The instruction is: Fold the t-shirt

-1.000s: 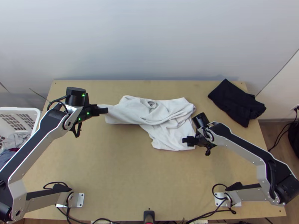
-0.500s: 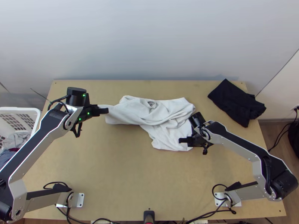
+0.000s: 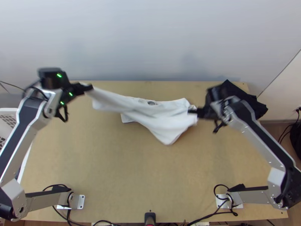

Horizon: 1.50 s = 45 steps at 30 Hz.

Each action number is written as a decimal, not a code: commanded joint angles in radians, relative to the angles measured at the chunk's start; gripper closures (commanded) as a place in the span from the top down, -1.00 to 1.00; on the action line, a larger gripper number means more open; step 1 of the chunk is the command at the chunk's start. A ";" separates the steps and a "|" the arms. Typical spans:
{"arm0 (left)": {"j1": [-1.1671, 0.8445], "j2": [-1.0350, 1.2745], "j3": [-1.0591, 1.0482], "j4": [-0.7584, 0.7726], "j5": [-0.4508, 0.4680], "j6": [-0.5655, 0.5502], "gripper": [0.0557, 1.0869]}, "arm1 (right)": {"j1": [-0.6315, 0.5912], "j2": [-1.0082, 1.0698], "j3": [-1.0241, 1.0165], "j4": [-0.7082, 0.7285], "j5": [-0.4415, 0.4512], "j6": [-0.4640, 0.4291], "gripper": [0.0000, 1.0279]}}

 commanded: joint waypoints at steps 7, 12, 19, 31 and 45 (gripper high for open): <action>0.175 0.052 0.522 -0.076 0.000 -0.028 -0.93 | -0.091 0.128 0.652 -0.065 0.102 -0.037 -0.95; 0.177 0.032 0.714 -0.084 0.017 -0.012 -0.93 | -0.077 0.249 0.879 -0.050 0.199 -0.106 -0.95; 0.155 -0.049 0.777 0.030 0.017 0.035 -0.93 | 0.023 0.271 0.924 0.189 0.417 -0.256 -0.95; 0.155 -0.127 0.786 0.114 -0.014 0.104 -0.93 | 0.081 0.283 0.855 0.614 0.596 -0.431 -0.95; 0.142 -0.176 0.594 0.172 -0.120 0.164 -0.93 | 0.098 0.080 0.655 1.162 0.704 -0.730 -0.95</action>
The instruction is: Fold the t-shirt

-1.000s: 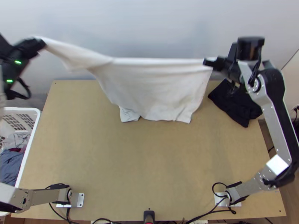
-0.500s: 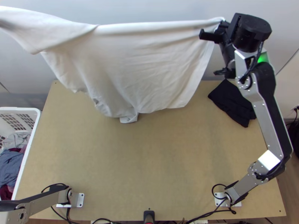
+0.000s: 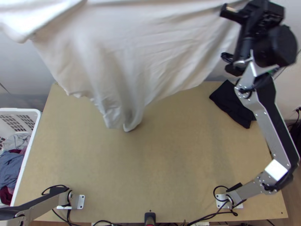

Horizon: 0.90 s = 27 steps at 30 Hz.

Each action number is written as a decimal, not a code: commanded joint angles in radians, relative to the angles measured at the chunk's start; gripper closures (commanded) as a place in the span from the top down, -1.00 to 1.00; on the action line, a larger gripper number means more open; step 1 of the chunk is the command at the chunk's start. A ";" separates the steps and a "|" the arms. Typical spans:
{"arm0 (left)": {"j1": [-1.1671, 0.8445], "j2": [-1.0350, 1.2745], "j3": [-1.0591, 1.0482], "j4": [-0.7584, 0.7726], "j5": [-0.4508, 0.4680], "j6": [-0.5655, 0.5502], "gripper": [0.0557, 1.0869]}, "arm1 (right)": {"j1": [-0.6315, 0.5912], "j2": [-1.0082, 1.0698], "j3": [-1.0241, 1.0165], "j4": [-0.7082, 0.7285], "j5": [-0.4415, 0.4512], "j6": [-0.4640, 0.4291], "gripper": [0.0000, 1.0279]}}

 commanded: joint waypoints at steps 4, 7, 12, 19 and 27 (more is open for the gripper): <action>-0.025 -0.065 -0.197 0.001 -0.029 -0.011 -0.93 | 0.013 -0.192 -0.120 0.111 0.027 -0.096 -0.95; -0.051 -0.075 -0.192 -0.002 -0.029 -0.008 -0.93 | 0.013 -0.257 -0.158 0.118 0.025 -0.127 -0.95; -0.189 -0.107 -0.192 -0.019 -0.029 0.077 -0.93 | 0.025 -0.338 -0.172 0.161 0.023 -0.243 -0.95; -0.202 -0.142 -0.166 -0.045 -0.020 0.118 -0.93 | 0.097 -0.458 -0.214 0.227 0.017 -0.391 -0.95; -0.229 -0.167 -0.225 -0.115 -0.017 0.103 -0.93 | 0.151 -0.472 -0.341 0.213 0.023 -0.371 -0.95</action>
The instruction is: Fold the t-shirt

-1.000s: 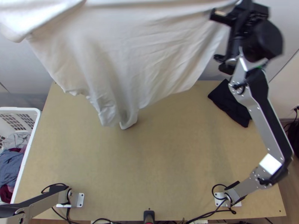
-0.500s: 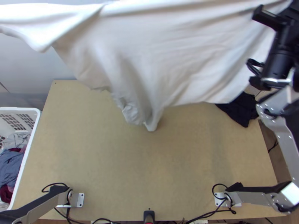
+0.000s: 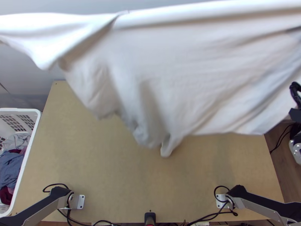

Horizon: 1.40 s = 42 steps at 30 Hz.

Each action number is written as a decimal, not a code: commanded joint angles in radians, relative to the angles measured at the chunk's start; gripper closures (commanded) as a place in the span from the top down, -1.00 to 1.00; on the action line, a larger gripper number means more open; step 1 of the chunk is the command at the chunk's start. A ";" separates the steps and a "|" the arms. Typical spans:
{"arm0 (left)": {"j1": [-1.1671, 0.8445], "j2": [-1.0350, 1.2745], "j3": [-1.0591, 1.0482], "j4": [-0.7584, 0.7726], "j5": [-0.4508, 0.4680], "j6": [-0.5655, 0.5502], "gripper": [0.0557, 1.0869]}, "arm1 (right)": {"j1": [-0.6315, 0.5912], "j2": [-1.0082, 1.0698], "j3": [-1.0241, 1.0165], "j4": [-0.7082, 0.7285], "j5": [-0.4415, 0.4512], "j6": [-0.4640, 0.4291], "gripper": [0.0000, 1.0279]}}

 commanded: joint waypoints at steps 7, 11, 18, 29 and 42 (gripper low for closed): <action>-0.039 -0.110 -0.338 -0.002 0.006 -0.065 -0.93 | 0.005 0.123 -0.196 -0.178 0.009 0.310 -0.95; -0.047 -0.152 -0.525 0.016 0.006 -0.138 -0.93 | -0.043 0.246 -0.239 -0.318 -0.049 0.526 -0.95; -0.043 -0.170 -0.732 0.082 0.007 -0.147 -0.93 | -0.093 0.553 -0.210 -0.382 -0.169 0.737 -0.95; 0.001 -0.095 -0.827 0.158 0.021 -0.145 -0.93 | -0.055 1.030 0.250 -0.713 -0.339 0.960 -0.95; 0.121 -0.096 -0.927 0.202 0.099 -0.147 -0.93 | 0.014 1.266 0.491 -0.839 -0.397 1.058 -0.94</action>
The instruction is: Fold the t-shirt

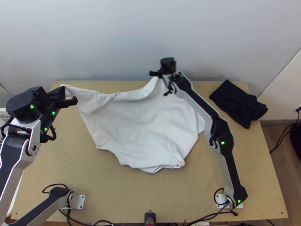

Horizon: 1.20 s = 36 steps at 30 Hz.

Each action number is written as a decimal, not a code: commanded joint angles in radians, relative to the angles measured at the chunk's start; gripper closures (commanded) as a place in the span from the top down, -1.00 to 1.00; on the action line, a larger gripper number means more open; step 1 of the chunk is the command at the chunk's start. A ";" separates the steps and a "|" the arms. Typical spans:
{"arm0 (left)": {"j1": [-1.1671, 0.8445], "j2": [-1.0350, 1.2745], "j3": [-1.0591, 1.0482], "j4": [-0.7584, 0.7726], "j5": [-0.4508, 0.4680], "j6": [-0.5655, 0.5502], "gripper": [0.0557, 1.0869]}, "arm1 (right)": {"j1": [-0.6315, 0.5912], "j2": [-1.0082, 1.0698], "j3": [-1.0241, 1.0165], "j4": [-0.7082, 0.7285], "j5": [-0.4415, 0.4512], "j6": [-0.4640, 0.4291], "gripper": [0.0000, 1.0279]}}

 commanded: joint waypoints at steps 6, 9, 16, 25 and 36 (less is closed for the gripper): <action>0.063 -0.004 -0.075 0.018 0.045 -0.006 -0.93 | 0.048 0.062 0.013 -0.075 -0.017 0.112 0.55; 0.063 -0.002 -0.076 0.029 0.048 -0.008 -0.93 | 0.066 0.041 0.008 -0.128 -0.016 0.112 0.92; 0.061 -0.004 -0.076 0.035 0.058 -0.025 -0.93 | 0.068 -0.079 -0.005 -0.230 -0.017 0.116 0.92; 0.047 -0.004 -0.099 0.040 0.056 -0.091 -0.93 | 0.045 -0.323 -0.055 -0.398 -0.057 0.089 0.92; 0.066 0.012 -0.115 0.077 0.051 -0.097 -0.93 | 0.109 -0.476 -0.219 -1.076 -0.131 0.037 0.92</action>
